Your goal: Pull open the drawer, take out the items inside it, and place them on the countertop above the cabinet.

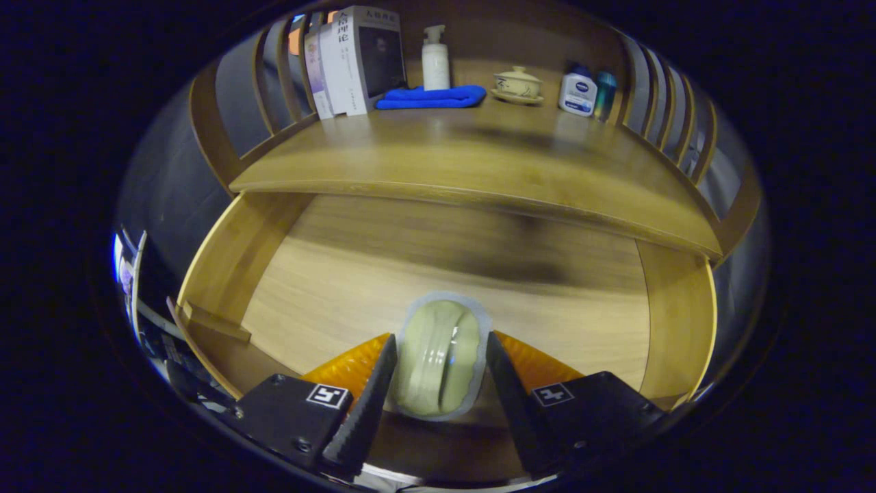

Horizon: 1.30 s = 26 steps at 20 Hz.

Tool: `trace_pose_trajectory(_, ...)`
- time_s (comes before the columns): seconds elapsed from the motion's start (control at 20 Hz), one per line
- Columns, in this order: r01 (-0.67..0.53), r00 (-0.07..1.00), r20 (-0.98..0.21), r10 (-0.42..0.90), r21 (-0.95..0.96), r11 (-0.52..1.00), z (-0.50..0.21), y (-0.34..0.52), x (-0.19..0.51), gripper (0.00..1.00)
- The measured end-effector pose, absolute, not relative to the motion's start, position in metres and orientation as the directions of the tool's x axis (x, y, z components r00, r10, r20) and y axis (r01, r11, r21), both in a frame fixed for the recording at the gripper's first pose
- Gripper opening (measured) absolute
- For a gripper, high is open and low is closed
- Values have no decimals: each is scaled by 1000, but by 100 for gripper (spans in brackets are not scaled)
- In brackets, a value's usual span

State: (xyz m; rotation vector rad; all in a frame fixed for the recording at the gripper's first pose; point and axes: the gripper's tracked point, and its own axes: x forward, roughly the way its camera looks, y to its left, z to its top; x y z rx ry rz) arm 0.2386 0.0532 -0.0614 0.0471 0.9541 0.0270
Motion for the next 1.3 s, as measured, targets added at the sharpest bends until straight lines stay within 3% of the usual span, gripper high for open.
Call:
trace_pose_trajectory(0.3,-20,568,-818,95,102,995,-65,58,245,51)
trace_pose_trajectory(0.4,-15,579,-808,108,122,992,-62,59,248,28)
trace_pose_trajectory(0.45,-20,579,-807,114,126,992,-62,57,247,23)
trace_pose_trajectory(0.8,-33,621,-776,109,113,993,-30,44,244,20)
trace_pose_trajectory(1.3,-85,729,-674,117,81,993,74,36,240,20)
